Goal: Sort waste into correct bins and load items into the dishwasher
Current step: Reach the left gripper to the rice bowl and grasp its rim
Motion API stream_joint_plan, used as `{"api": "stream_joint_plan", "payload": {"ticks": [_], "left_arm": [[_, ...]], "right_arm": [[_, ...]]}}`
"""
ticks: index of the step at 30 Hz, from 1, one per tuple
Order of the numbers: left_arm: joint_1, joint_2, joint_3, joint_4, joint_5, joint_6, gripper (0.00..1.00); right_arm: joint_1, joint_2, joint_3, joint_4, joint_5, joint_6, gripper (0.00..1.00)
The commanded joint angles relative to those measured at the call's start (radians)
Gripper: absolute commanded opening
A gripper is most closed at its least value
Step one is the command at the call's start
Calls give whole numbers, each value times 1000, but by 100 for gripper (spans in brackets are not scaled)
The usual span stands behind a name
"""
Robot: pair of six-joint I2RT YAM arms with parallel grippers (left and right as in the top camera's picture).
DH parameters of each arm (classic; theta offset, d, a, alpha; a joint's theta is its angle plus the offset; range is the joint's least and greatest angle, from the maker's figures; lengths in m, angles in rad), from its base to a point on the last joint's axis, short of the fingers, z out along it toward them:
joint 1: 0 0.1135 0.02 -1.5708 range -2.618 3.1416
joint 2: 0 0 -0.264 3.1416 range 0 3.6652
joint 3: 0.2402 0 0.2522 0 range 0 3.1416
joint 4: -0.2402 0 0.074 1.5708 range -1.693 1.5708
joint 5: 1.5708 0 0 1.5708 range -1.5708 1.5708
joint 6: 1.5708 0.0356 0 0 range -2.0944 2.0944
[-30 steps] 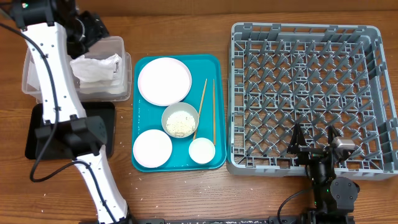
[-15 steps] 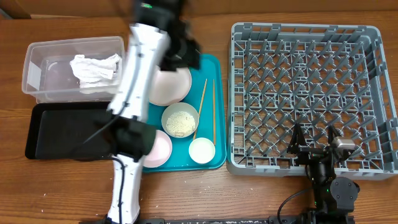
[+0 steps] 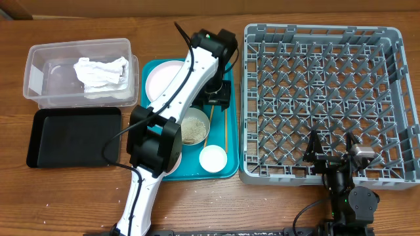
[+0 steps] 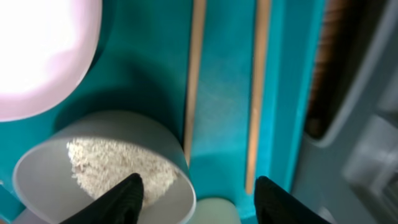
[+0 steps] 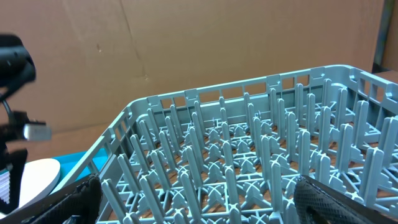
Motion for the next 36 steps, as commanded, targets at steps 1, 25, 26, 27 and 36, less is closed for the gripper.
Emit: {"api": "stream_joint_plan", "payload": {"ticks": [1, 25, 26, 27, 36], "left_arm": [[0, -8, -68, 43, -27, -3, 55], [-14, -9, -194, 88, 3, -9, 4], [-14, -9, -182, 76, 9, -8, 4], [-14, -9, -166, 63, 18, -7, 4], [31, -56, 140, -161, 24, 10, 4]], "right_arm": [[-6, -8, -10, 3, 5, 0, 100], [-6, -8, -10, 3, 5, -1, 100], [-6, -8, -10, 3, 5, -1, 100], [-6, -8, -10, 3, 5, 0, 100], [-6, -8, -10, 3, 5, -1, 100]]}}
